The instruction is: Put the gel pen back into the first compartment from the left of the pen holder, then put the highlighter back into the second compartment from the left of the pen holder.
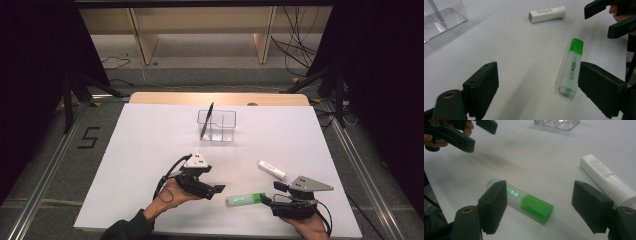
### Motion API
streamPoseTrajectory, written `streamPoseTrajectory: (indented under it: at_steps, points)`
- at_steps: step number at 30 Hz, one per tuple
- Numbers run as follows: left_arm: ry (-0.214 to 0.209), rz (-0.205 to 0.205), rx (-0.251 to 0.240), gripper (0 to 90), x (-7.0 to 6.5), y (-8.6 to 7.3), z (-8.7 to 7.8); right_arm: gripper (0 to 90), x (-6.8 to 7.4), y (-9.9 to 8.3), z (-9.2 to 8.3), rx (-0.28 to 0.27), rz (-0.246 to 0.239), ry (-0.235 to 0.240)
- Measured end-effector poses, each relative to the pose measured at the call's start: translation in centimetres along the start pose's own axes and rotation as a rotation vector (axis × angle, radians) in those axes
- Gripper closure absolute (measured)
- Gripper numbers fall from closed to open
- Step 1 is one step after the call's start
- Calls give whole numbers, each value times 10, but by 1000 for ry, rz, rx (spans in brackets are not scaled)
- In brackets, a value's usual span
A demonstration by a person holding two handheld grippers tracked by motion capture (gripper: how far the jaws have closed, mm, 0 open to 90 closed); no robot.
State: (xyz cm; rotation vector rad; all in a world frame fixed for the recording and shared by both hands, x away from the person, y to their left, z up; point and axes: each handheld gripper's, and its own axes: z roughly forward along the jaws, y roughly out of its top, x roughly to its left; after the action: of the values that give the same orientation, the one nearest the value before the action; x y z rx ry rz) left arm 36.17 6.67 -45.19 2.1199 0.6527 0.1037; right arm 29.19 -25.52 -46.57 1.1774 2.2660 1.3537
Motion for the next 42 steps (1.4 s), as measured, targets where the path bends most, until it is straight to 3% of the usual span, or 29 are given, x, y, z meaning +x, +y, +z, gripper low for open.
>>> streamPoseTrajectory:
  at_steps: [15,24,32,42]
  points:
    - [-32,51,93,167,-12,5,15,294,-2,-1,0,-2,6,4]
    - [-30,91,143,169,-19,7,20,294,-2,0,0,-1,4,7]
    - [-65,107,193,185,-24,9,28,294,-2,0,1,0,5,6]
    - [-62,154,246,213,-32,10,35,294,-2,0,1,-1,5,9]
